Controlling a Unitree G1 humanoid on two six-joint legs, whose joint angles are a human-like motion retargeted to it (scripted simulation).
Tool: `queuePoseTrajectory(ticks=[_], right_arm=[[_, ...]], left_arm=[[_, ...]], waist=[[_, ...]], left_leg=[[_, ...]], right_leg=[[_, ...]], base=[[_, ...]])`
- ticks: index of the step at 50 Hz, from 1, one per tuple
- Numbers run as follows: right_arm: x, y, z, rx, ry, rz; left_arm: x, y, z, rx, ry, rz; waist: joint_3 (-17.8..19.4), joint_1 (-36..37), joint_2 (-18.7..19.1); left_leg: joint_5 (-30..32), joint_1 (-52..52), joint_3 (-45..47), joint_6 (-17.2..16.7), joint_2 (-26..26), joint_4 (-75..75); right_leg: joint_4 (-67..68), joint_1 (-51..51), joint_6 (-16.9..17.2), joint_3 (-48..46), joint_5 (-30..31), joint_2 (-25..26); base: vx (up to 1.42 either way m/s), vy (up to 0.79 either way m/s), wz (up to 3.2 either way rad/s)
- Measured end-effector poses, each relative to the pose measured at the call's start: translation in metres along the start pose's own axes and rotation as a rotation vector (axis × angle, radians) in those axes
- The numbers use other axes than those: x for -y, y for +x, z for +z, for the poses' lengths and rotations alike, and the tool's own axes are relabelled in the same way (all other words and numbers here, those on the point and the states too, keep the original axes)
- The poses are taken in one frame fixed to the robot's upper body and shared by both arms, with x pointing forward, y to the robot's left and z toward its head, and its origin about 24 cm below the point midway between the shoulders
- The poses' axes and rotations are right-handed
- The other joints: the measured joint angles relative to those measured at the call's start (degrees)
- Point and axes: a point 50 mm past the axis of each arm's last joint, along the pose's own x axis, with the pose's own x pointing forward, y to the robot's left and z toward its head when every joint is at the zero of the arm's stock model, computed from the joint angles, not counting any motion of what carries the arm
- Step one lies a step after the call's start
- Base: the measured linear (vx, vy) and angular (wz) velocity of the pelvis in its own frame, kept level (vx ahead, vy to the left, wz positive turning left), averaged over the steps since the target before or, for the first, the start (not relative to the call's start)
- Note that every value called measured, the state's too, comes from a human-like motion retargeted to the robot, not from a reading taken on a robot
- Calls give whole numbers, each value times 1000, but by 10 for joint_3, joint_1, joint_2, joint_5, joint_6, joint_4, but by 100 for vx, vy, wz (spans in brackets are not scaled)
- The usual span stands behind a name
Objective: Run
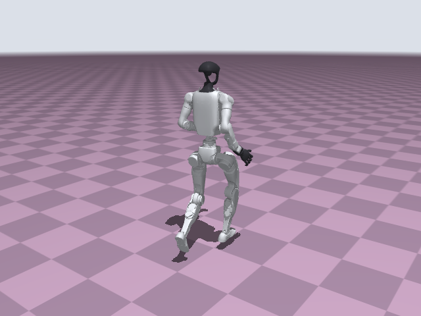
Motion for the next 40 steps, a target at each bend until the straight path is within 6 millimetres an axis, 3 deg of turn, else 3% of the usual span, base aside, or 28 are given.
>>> queuePoseTrajectory(ticks=[3,5,7,10,12,14,16,20,23,25,28,30,32,35,37,40], right_arm=[[-10,18,43,161,51,1],[-24,33,89,315,93,17],[-42,40,149,517,154,61],[-70,16,246,875,288,194],[-83,-19,288,1082,370,330],[-91,-53,309,1232,428,471],[-96,-80,317,1332,466,589],[-105,-102,318,1414,485,692],[-119,-77,302,1279,424,651],[-132,-35,271,1046,327,568],[-139,46,174,502,129,364],[-121,72,101,155,30,243],[-89,73,41,-109,-17,141],[-39,51,-21,-377,-21,6],[-12,34,-47,-480,0,-74],[20,13,-69,-574,33,-178]], left_arm=[[-9,-20,-33,-190,53,6],[-20,-36,-57,-333,112,42],[-31,-50,-76,-453,163,81],[-47,-64,-88,-531,204,99],[-56,-74,-85,-539,218,81],[-62,-85,-81,-542,211,68],[-65,-96,-80,-553,194,66],[-63,-108,-82,-592,142,97],[-54,-104,-86,-597,110,106],[-47,-92,-87,-574,103,100],[-35,-50,-84,-485,116,63],[-23,-19,-74,-401,84,37],[-12,6,-58,-313,12,7],[-1,28,-36,-204,-101,-43],[4,35,-26,-156,-152,-77],[8,38,-23,-133,-165,-144]], waist=[[19,18,7],[41,36,5],[57,58,-5],[65,86,-34],[57,99,-60],[44,107,-83],[31,106,-106],[13,86,-144],[13,75,-163],[22,72,-177],[50,69,-192],[64,63,-184],[73,53,-164],[80,32,-128],[84,18,-104],[87,0,-71]], left_leg=[[-28,-31,7,29,57,156],[-63,-66,7,55,91,254],[-116,-116,11,88,115,318],[-171,-200,29,120,106,322],[-174,-234,56,122,79,258],[-166,-249,84,110,38,156],[-145,-251,106,90,-14,30],[-89,-230,119,57,-121,-200],[-138,-213,108,87,-161,-216],[-209,-201,95,130,-188,-181],[-289,-170,67,166,-216,-150],[-303,-131,43,168,-224,-174],[-294,-74,6,153,-227,-224],[-243,16,-31,109,-208,-292],[-195,60,-49,71,-187,-317],[-138,103,-74,23,-155,-322]], right_leg=[[82,25,-57,-7,-91,14],[139,44,-95,-7,-163,16],[163,69,-110,0,-208,11],[138,118,-95,19,-211,-14],[97,159,-58,33,-160,-35],[66,194,-10,43,-77,-57],[59,217,40,51,18,-83],[127,234,107,65,159,-135],[243,230,111,67,210,-163],[347,213,111,68,229,-193],[480,156,74,66,192,-241],[525,107,35,56,120,-259],[519,62,7,42,53,-259],[441,9,-7,13,4,-238],[351,-11,3,-1,7,-208],[180,-19,36,-5,52,-150]], base=[[2,-7,21],[1,-8,5],[0,-6,6],[2,0,29],[5,8,44],[7,12,41],[8,12,41],[10,10,39],[21,7,26],[31,11,27],[42,12,43],[53,11,61],[60,7,68],[63,-1,85],[61,-7,95],[58,-9,90]])
